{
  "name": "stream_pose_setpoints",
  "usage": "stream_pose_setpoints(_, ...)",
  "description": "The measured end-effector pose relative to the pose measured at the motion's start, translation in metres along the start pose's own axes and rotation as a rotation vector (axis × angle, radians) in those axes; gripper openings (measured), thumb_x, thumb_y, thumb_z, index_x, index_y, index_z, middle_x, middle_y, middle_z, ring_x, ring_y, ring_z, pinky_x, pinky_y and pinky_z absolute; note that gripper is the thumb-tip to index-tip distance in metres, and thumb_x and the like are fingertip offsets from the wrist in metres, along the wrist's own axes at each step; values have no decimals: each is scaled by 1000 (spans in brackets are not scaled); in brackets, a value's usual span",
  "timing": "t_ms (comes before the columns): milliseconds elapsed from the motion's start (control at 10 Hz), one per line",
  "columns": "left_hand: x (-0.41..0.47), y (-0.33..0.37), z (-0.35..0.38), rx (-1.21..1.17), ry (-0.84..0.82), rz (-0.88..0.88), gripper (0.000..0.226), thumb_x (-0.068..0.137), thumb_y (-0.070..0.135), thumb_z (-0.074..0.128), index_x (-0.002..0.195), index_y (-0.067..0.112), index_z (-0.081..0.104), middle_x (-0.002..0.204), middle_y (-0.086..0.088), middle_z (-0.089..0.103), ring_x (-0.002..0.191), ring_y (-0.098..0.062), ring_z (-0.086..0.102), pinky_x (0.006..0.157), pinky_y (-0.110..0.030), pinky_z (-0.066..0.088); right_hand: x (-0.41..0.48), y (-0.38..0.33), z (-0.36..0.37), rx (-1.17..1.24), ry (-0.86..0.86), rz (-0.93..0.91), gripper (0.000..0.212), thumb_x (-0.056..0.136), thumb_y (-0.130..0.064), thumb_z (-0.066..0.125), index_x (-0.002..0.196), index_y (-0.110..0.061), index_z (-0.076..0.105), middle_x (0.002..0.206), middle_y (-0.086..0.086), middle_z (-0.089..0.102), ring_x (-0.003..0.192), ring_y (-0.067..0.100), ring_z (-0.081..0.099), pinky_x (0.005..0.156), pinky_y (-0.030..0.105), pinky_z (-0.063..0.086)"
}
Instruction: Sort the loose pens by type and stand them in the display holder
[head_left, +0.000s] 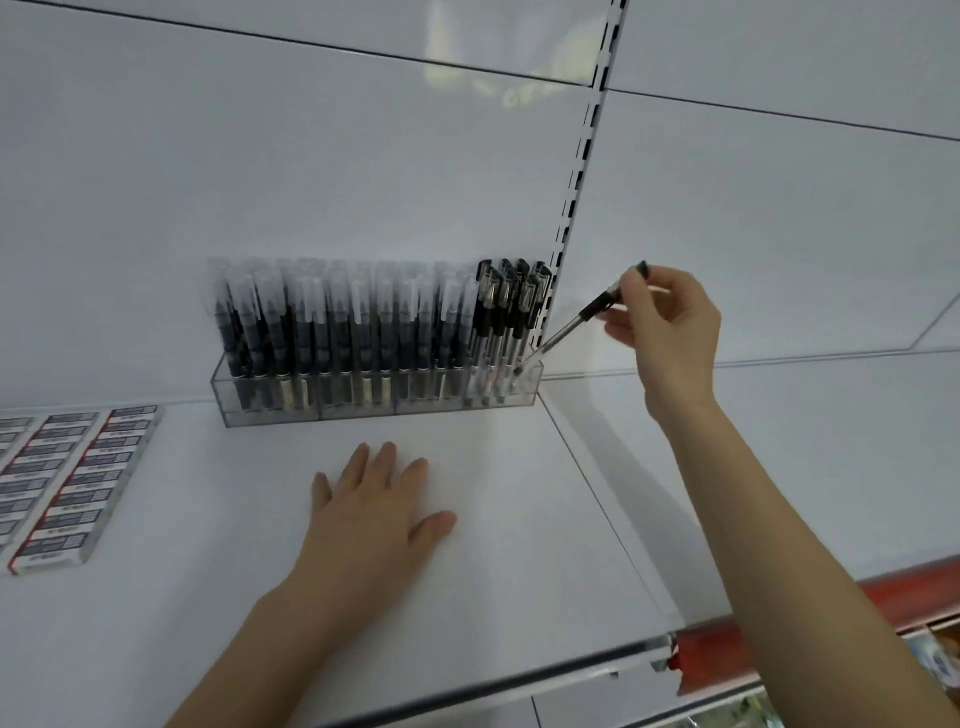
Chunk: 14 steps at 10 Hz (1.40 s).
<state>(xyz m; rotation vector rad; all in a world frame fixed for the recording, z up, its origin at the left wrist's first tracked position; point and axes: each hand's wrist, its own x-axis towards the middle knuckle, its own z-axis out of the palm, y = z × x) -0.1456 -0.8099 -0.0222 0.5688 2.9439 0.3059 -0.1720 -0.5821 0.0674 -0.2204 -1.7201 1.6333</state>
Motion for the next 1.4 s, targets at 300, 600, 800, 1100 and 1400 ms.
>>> stream_pose_setpoints(300, 1, -5, 12, -21, 23, -9, 101, 52, 67, -15, 143, 31, 12, 156, -2, 1, 143, -22, -6, 114, -49, 1, 27, 8, 26, -290, -162, -199, 2, 91, -17, 54, 92, -18, 55, 83, 3, 63, 71, 16, 65, 70, 26, 51)
stream_pose_setpoints(600, 1, -6, 14, -2, 30, -16, 81, 73, 68, -3, 143, 31, 13, 156, 0, 1, 143, -21, -6, 114, -48, 1, 29, 34, 36, -476, -300, -166, 12, 92, -19, 54, 99, -11, 58, 85, 10, 67, 65, 14, 63, 69, 25, 50)
stream_pose_setpoints(800, 1, -5, 12, 1, 36, -13, 95, 58, 67, -11, 143, 31, 13, 156, 1, 1, 144, -20, -5, 114, -47, 2, 30, 39, 37, -482, -296, -173, 7, 92, -21, 54, 97, -15, 56, 77, 1, 61, 52, -7, 58, 65, 20, 47)
stream_pose_setpoints(1100, 0, -4, 11, -15, 41, -14, 101, 51, 65, -15, 142, 32, 14, 156, 2, 1, 143, -19, -5, 114, -47, 2, 30, 42, 36, -519, -303, -141, 21, 91, -19, 56, 106, -4, 57, 88, 7, 63, 75, 20, 63, 78, 34, 50)
stream_pose_setpoints(1400, -4, -2, 1, -91, -21, -32, 51, 93, 48, 30, 139, 26, 25, 156, 2, 5, 143, -16, -3, 115, -43, 1, 1, 56, 9, -665, -386, -37, 20, 88, -17, 60, 105, -6, 62, 92, 0, 62, 84, 11, 57, 73, 13, 39)
